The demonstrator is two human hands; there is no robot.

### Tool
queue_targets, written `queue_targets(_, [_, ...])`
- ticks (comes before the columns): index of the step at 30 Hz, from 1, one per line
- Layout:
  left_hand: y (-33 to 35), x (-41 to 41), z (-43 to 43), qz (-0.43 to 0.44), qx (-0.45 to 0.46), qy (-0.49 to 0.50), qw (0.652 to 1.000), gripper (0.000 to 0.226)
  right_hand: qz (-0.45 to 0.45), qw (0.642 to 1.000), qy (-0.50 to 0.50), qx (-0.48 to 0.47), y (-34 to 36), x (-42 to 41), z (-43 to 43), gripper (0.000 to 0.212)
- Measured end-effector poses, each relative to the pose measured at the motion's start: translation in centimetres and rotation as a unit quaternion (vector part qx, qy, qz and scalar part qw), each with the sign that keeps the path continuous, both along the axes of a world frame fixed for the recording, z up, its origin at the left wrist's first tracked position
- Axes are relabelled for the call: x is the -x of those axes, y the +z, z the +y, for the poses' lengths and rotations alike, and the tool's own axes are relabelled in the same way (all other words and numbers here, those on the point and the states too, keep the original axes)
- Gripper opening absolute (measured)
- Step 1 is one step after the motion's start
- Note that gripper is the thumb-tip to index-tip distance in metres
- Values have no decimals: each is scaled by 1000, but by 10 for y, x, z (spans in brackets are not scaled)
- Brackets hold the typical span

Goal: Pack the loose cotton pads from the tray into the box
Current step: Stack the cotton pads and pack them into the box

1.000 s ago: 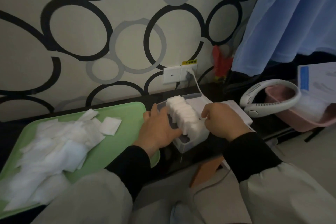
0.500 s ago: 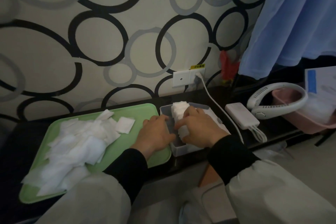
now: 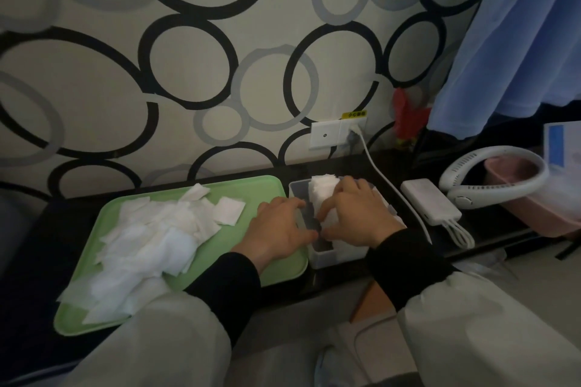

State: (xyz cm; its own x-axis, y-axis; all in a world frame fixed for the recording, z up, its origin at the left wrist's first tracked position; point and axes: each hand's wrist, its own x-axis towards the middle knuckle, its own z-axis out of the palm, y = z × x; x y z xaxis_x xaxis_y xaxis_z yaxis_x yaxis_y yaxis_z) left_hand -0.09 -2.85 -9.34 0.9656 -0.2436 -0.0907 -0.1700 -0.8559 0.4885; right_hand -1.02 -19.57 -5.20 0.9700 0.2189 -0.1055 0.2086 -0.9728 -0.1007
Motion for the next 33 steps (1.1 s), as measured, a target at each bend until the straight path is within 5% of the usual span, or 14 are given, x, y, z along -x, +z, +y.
queue_targets(6, [24,17,48,-37,108,66,991,44,-106,980,11,-167,11,-1,43,15])
queue_targets(12, [29,37,133,-74,151,214,962,8,-27,963,66,-261,-13,-14,117,22])
queue_targets(19, [26,46,186,-94,271,297,911,11,4,980,-5,-199,-59,-54,151,44])
queue_targets(28, [24,44,207,-74,315,275,905,11,66,987,-4,-146,-60,-81,179,61])
queue_targets(33, [25,49,215,-53,359,295,884,9,121,984,-27,-131,-57,-84,180,27])
